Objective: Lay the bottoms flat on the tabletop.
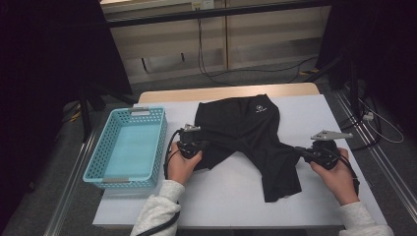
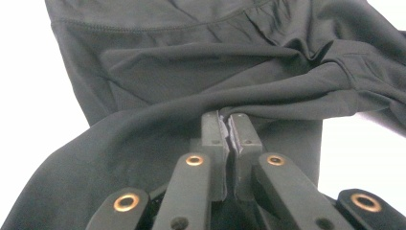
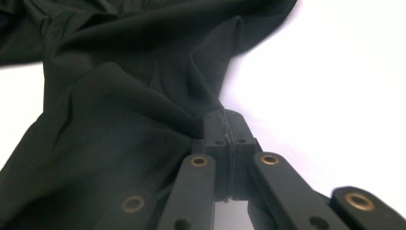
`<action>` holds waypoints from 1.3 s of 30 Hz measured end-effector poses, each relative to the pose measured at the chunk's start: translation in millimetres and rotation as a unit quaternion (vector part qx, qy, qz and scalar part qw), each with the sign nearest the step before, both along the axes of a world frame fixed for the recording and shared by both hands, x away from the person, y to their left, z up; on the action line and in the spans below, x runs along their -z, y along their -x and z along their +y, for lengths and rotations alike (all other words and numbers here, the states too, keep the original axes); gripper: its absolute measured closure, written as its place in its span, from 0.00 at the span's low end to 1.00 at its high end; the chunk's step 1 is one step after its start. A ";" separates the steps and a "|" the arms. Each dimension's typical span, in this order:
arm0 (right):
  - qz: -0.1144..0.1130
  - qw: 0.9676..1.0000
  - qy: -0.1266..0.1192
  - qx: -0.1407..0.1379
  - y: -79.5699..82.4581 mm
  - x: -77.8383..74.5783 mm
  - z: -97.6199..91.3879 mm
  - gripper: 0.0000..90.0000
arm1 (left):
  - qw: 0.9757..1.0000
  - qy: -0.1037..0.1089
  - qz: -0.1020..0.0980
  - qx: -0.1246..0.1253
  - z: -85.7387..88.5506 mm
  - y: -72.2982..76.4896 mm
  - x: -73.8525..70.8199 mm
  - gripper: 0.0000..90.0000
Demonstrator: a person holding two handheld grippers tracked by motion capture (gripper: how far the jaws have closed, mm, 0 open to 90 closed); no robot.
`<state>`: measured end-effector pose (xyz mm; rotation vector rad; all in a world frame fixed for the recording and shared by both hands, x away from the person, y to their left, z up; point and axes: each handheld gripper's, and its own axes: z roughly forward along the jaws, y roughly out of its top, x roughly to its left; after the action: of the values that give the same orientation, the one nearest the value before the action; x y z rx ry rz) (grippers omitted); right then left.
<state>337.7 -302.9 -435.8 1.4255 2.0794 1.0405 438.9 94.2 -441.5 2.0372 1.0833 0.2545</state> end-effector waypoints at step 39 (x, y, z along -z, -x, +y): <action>-0.001 0.990 0.011 -0.138 1.1 -4.7 75.4 1.00 | 0.998 0.002 -0.039 0.042 -13.6 13.2 -9.6 0.33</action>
<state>336.5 -227.5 -431.0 1.1458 2.3259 1.1154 425.6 80.5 -431.9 2.0460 0.9489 0.2854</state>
